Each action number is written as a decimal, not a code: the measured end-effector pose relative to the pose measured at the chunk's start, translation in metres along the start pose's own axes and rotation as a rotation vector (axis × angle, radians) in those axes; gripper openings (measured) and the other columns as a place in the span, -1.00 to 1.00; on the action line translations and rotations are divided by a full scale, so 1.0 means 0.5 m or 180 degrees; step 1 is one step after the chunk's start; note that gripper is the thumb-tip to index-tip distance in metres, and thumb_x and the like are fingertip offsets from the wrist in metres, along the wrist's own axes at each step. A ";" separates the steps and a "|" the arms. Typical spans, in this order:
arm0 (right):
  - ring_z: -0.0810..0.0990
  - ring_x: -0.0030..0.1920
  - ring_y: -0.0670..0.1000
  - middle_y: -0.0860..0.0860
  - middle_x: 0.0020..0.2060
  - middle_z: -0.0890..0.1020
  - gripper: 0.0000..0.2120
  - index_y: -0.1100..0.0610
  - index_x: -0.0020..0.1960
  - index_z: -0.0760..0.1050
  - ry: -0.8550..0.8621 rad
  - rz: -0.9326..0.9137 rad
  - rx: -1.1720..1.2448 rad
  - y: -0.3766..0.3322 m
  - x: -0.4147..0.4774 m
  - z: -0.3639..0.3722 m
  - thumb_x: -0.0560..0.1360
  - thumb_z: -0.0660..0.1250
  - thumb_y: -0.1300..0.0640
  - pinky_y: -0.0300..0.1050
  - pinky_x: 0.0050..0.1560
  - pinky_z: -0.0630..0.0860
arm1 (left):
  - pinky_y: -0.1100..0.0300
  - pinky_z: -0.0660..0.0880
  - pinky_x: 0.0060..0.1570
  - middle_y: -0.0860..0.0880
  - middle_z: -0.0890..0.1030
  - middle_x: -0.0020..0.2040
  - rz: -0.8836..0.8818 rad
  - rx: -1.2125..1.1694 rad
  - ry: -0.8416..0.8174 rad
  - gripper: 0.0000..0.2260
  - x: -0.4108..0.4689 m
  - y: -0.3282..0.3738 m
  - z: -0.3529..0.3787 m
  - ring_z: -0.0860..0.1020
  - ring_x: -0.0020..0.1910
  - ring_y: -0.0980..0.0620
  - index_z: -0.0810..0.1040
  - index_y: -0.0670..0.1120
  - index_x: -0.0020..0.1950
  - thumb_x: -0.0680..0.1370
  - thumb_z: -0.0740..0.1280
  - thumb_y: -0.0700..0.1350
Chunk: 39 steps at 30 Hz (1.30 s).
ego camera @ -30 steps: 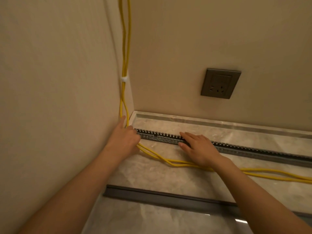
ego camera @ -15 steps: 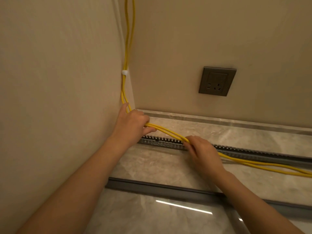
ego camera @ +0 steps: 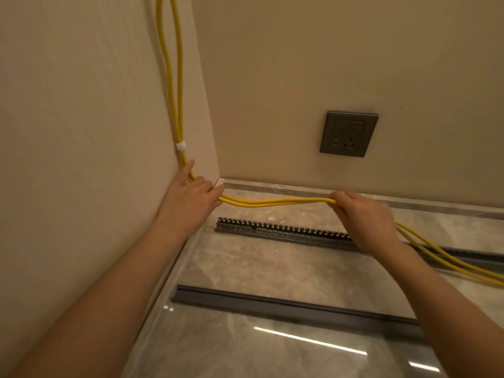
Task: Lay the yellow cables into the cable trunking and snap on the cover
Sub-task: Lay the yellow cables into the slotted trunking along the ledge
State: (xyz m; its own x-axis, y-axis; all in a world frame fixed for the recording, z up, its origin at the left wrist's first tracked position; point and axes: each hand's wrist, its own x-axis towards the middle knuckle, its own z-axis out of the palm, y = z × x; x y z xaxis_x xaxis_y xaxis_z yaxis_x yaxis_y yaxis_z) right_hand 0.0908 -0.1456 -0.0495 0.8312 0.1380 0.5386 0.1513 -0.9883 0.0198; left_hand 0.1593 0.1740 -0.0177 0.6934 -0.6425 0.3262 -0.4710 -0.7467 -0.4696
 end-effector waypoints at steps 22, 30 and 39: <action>0.61 -0.30 0.07 -0.03 -0.16 0.65 -0.83 0.00 0.06 0.64 -0.0200 -0.0568 0.1080 -0.050 0.030 0.021 0.48 0.37 0.09 -0.13 -0.46 0.42 | -0.10 -0.21 0.45 -0.14 0.58 0.14 -0.0604 0.0632 -0.0811 -0.68 0.014 0.046 0.027 0.27 0.37 -0.22 0.51 -0.15 0.21 0.58 0.04 -0.19; 0.62 -0.27 0.09 0.00 -0.15 0.64 -0.81 0.02 0.09 0.63 -0.0465 -0.0404 0.1253 -0.055 -0.004 0.083 0.50 0.35 0.11 -0.08 -0.42 0.47 | -0.21 0.34 0.27 -0.21 0.65 0.05 -0.0303 0.0246 0.0105 -0.64 -0.021 0.061 0.047 0.55 0.17 -0.23 0.67 -0.23 -0.05 0.46 0.07 -0.27; 0.52 -0.45 0.03 -0.01 -0.28 0.62 -0.86 0.04 0.01 0.66 0.0396 -0.0504 0.1200 -0.062 0.043 0.032 0.47 0.39 0.12 -0.15 -0.55 0.39 | -0.21 0.36 0.26 -0.14 0.69 -0.03 -0.0416 -0.0494 0.0575 -0.79 -0.031 0.083 0.079 0.62 0.08 -0.14 0.67 -0.18 -0.04 0.35 0.49 -0.30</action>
State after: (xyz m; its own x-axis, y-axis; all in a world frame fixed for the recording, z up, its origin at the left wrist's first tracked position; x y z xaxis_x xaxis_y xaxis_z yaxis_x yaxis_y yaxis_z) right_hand 0.1124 -0.1109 -0.0519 0.7147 0.2543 0.6516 0.4760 -0.8594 -0.1866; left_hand 0.1506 0.1597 -0.0744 0.6519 -0.5488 0.5233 -0.4715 -0.8338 -0.2870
